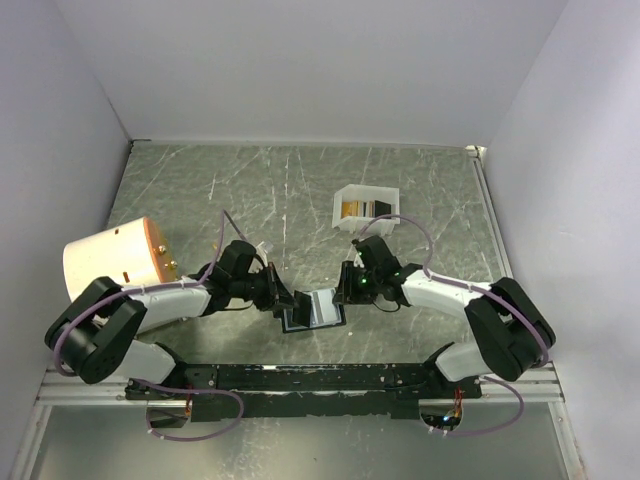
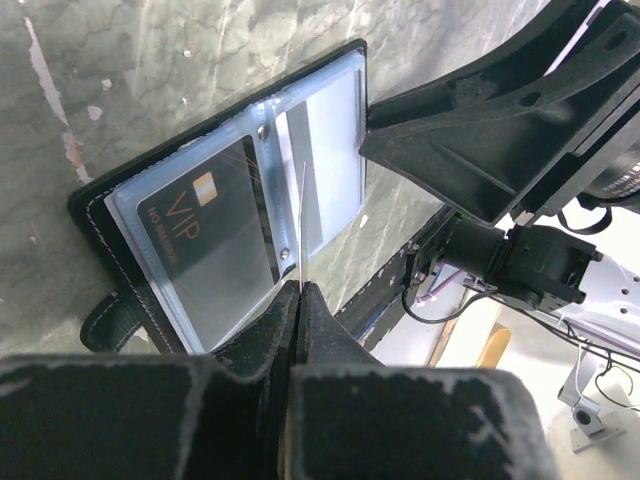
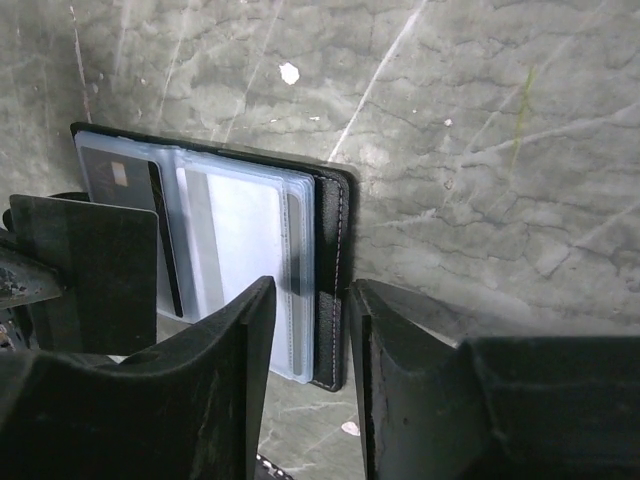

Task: Put the credit cards into the card holder
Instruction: Insert the credit card into the card holder.

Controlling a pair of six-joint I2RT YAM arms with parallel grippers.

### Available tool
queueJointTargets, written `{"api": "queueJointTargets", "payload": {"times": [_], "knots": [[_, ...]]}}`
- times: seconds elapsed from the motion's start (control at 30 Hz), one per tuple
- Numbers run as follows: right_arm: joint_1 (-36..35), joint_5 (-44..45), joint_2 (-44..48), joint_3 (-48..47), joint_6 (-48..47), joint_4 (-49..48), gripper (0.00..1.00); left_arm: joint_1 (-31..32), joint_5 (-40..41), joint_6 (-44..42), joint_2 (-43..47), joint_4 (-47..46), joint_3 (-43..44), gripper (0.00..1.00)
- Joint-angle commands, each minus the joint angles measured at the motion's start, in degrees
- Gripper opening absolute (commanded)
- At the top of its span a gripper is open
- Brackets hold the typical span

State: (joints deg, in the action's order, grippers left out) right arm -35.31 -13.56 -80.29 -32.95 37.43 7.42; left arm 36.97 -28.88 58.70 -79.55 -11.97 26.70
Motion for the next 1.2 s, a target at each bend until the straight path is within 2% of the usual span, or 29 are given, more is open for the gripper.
{"api": "queueJointTargets", "payload": {"times": [0.0,0.4,0.67,1.17], "knots": [[-1.3,0.2,-1.3,0.5,-0.2,-1.4,0.34,-0.6,-1.7,-1.7,-1.0,-2.1,0.0,0.07],[-2.5,3.0,-0.2,0.4,0.6,0.3,0.23,-0.7,-0.5,-2.0,-2.7,0.4,1.1,0.07],[-2.6,2.4,0.0,1.6,1.1,-0.6,0.22,-0.7,-1.2,-0.6,-3.9,-2.5,0.0,0.07],[-3.5,1.7,0.7,2.8,2.5,-1.9,0.21,-0.8,1.0,0.3,-5.8,-2.1,0.5,0.07]]}}
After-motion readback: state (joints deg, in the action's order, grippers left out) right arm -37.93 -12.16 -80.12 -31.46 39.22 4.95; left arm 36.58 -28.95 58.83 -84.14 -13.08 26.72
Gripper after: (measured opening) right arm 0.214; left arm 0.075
